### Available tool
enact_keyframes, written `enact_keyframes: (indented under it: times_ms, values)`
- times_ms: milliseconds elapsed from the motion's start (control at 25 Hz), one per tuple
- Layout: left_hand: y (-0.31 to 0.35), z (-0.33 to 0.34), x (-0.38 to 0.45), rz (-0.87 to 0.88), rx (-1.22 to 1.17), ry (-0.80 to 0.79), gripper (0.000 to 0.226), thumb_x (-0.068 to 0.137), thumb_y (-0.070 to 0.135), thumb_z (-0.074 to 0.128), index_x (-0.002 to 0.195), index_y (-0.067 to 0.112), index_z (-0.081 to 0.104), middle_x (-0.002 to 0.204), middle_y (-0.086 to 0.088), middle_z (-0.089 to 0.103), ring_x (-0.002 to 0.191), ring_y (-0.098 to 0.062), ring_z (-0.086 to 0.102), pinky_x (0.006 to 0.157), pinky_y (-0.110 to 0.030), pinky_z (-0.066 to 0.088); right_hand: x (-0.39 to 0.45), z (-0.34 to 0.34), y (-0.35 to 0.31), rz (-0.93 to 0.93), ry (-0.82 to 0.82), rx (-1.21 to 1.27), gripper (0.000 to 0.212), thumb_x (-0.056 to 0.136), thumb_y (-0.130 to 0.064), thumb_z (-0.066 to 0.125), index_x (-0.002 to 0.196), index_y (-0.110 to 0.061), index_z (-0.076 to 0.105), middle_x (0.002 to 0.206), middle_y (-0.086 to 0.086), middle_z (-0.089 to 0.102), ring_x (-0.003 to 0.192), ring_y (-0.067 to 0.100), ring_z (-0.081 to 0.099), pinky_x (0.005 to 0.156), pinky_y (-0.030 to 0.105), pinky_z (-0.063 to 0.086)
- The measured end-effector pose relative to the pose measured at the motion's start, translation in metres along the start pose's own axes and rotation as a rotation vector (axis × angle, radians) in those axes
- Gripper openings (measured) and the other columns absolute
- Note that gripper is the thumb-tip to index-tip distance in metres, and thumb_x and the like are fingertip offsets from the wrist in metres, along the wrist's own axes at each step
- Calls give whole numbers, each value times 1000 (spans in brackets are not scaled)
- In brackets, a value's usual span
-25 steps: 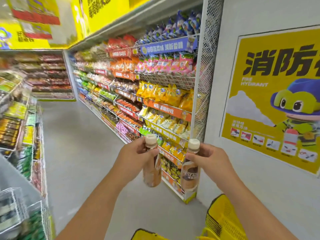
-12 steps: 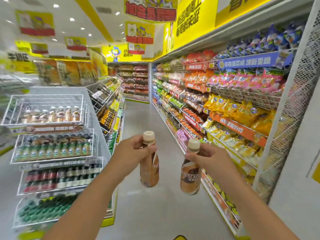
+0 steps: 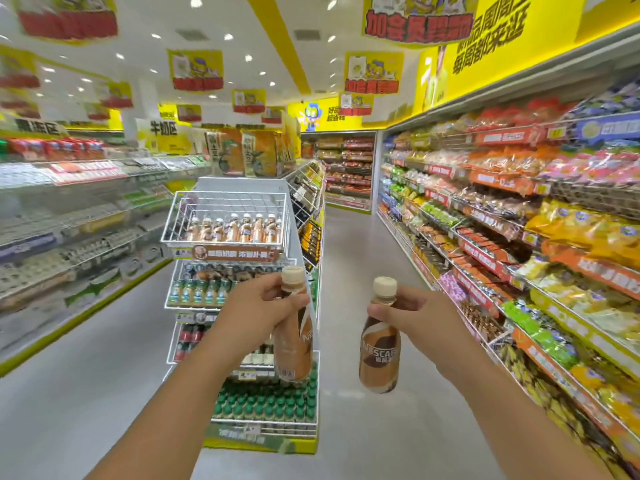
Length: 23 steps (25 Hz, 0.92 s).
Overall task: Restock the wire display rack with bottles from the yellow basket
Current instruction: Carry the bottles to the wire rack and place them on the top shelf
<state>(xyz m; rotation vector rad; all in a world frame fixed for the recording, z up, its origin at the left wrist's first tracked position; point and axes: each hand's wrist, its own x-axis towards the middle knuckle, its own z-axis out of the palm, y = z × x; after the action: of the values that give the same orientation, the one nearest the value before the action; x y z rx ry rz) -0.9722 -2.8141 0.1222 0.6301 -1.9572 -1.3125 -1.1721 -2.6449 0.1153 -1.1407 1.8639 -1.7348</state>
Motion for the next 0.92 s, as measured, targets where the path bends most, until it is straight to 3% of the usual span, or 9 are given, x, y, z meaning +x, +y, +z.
enact_keyframes:
  times_ms: [120, 280, 440, 520, 760, 920]
  values:
    - [-24, -76, 19, -6, 24, 54, 28, 83, 28, 83, 92, 50, 71, 98, 28, 75, 93, 9, 69, 81, -21, 56, 31, 83, -11, -10, -43, 19, 17, 81, -10, 85, 89, -25, 81, 82, -7, 81, 74, 4, 75, 58, 9, 50]
    - [-38, -157, 40, 1, 54, 97, 26, 82, 29, 83, 101, 45, 73, 101, 24, 76, 97, 4, 70, 87, -24, 56, 64, 173, -29, -22, -94, 40, 16, 81, -11, 85, 88, -25, 81, 83, -7, 81, 74, 2, 75, 57, 8, 49]
    - [-55, -221, 58, -15, 36, 131, 24, 84, 27, 81, 97, 44, 72, 98, 22, 77, 90, 5, 71, 70, -13, 54, 99, 239, -41, -31, -156, 21, 16, 82, -17, 85, 96, -25, 82, 87, -7, 81, 80, 6, 77, 58, 8, 51]
    - [-66, -244, 70, -20, 14, 148, 25, 85, 24, 80, 97, 44, 70, 98, 20, 78, 88, 4, 72, 65, -12, 52, 117, 264, -42, -38, -171, 15, 15, 82, -18, 85, 96, -25, 82, 87, -7, 81, 80, 7, 77, 58, 9, 51]
    - [-102, -286, 121, -62, 43, 182, 30, 85, 25, 81, 113, 32, 74, 100, 16, 78, 92, -1, 73, 77, -22, 55, 178, 322, -28, -36, -228, 4, 14, 82, -25, 86, 93, -30, 81, 87, -12, 81, 80, 3, 76, 60, 11, 51]
    - [-127, -309, 173, -68, 73, 173, 23, 86, 23, 81, 108, 30, 75, 96, 15, 79, 85, 3, 72, 61, -8, 50, 235, 360, -11, -21, -242, 4, 13, 81, -27, 87, 92, -31, 82, 87, -13, 81, 81, 1, 75, 72, 24, 54]
